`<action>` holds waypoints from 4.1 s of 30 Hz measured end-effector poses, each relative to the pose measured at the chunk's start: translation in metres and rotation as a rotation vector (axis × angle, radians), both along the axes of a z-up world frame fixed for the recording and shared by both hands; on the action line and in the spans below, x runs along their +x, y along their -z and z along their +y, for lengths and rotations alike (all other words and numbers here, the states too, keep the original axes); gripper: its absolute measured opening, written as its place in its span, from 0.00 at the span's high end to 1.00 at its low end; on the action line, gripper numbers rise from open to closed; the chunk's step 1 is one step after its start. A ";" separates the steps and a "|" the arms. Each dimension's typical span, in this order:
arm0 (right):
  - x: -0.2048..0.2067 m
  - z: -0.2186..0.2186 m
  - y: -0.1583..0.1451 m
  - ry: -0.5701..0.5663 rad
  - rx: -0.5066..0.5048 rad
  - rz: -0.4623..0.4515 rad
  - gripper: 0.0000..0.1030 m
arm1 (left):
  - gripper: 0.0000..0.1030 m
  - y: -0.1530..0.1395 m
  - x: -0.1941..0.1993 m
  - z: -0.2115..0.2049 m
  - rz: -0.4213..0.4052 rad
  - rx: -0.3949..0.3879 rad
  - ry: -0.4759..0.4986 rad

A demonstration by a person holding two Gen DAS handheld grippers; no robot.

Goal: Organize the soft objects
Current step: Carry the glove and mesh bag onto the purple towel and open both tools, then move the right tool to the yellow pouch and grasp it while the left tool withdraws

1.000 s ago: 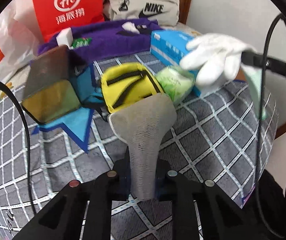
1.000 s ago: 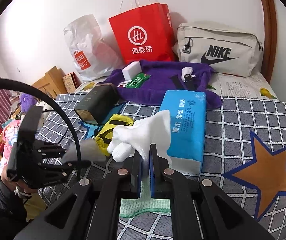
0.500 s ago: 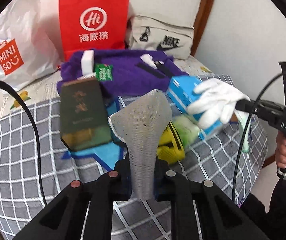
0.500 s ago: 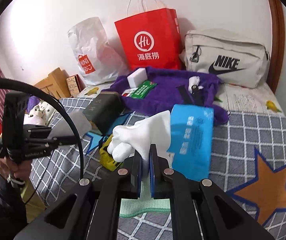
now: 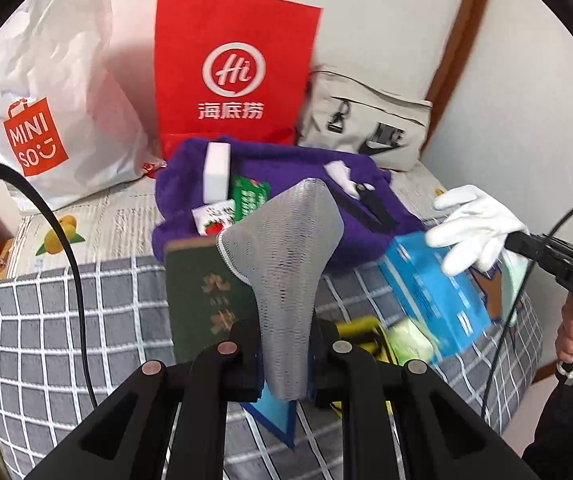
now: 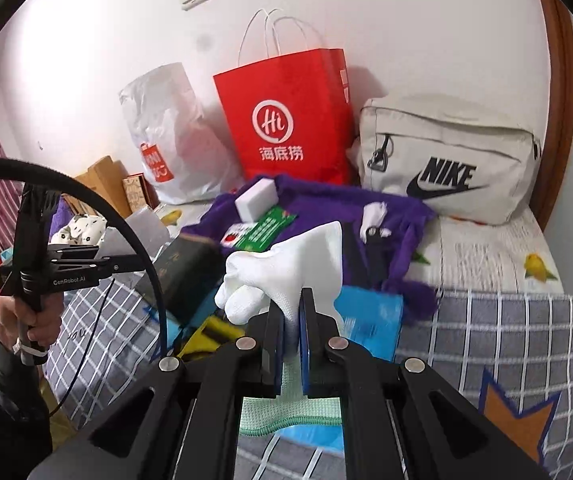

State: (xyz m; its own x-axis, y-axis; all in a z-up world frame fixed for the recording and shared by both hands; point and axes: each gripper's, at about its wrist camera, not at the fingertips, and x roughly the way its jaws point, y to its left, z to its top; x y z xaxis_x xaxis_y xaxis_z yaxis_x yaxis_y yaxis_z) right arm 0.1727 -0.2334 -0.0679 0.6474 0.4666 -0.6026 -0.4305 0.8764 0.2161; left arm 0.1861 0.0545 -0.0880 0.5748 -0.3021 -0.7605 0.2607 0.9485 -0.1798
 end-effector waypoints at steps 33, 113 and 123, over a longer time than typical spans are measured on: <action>0.179 0.062 0.033 -0.016 -0.024 0.116 0.94 | 0.86 0.008 0.151 -0.007 0.044 -0.062 -0.093; 0.182 0.055 0.035 0.016 -0.091 0.105 0.56 | 0.30 0.051 0.175 -0.039 0.185 -0.086 -0.050; 0.152 0.064 0.014 -0.025 -0.079 0.062 0.56 | 0.30 0.024 0.163 -0.021 0.138 -0.081 -0.091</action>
State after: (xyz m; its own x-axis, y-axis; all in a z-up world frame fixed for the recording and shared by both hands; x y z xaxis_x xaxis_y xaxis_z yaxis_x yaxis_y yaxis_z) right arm 0.3250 -0.1695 -0.0814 0.5963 0.4317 -0.6768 -0.4402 0.8809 0.1741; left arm 0.3496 0.0337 -0.1116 0.4942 -0.3172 -0.8094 0.1418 0.9480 -0.2849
